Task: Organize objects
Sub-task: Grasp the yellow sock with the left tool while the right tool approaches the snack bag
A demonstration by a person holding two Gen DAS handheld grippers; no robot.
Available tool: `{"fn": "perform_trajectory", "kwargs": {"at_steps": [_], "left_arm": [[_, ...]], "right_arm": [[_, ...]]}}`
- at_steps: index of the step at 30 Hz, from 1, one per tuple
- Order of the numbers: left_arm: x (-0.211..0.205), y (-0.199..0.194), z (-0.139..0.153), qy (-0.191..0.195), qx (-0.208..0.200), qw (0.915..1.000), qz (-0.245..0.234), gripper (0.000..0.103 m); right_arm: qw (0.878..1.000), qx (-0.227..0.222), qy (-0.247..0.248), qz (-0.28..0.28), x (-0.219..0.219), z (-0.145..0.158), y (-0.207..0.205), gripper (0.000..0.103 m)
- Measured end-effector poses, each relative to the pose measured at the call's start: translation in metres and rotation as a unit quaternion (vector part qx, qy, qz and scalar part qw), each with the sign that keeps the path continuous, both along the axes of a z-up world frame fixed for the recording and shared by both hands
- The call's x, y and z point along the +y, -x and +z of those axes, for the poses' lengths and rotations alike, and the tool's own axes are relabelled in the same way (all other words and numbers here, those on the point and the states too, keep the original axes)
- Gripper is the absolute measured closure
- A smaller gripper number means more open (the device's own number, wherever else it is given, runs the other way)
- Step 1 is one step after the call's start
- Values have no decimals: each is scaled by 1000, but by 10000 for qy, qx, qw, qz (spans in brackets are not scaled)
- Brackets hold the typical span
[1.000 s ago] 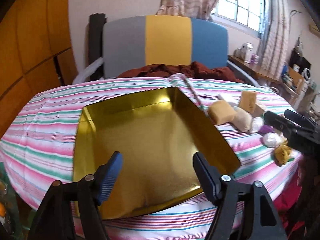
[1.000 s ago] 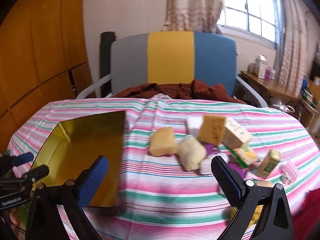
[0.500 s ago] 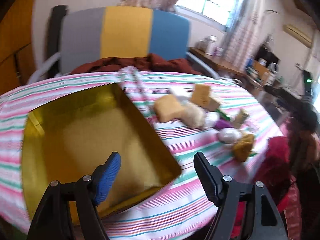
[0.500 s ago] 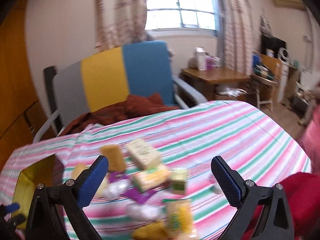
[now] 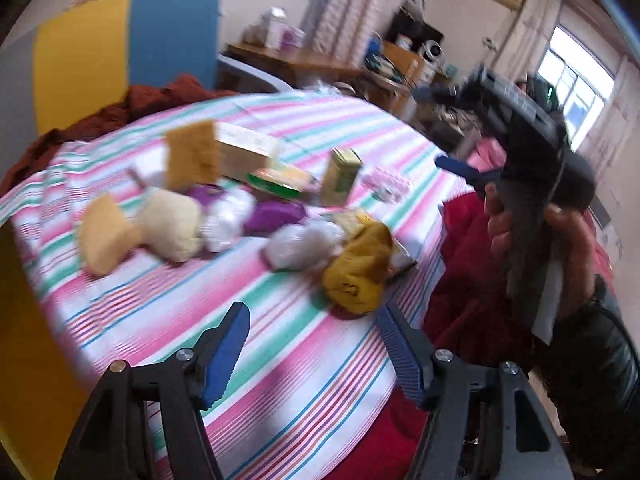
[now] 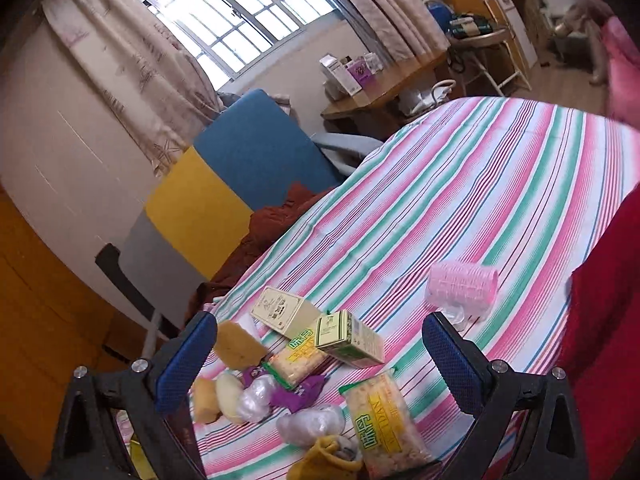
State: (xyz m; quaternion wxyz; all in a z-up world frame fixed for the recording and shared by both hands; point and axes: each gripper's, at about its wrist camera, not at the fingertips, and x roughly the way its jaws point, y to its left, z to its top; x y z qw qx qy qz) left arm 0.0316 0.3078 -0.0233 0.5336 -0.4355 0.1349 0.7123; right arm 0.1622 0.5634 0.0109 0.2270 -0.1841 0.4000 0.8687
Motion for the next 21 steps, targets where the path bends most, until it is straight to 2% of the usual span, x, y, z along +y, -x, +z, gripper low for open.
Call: {"fn": "perform_trajectory", "kwargs": {"at_steps": [9,12,14,17,19,21], "left_arm": [[58,-11,-25,254,-154,9983,-493,41],[72,-8,-40,346,-196,9979,-507,52],[81,-6,-50,425,-229,9975,-512,52],[85,-2,-60,454,-264,9976,-443,54],[79,-2,-61,286,-272,9981,-470,61],[71,0,-58,208,-296,9984,-441,64]], "right_arm": [[9998,45,88,151,1,-3,5,0],[9998,46,84,160,0,-3,6,0],[9998,6,102,178,1,-4,8,0],[9996,-34,141,234,1,-5,11,0],[9997,-97,117,212,1,-5,12,0],[9995,-147,129,230,1,-7,13,0]]}}
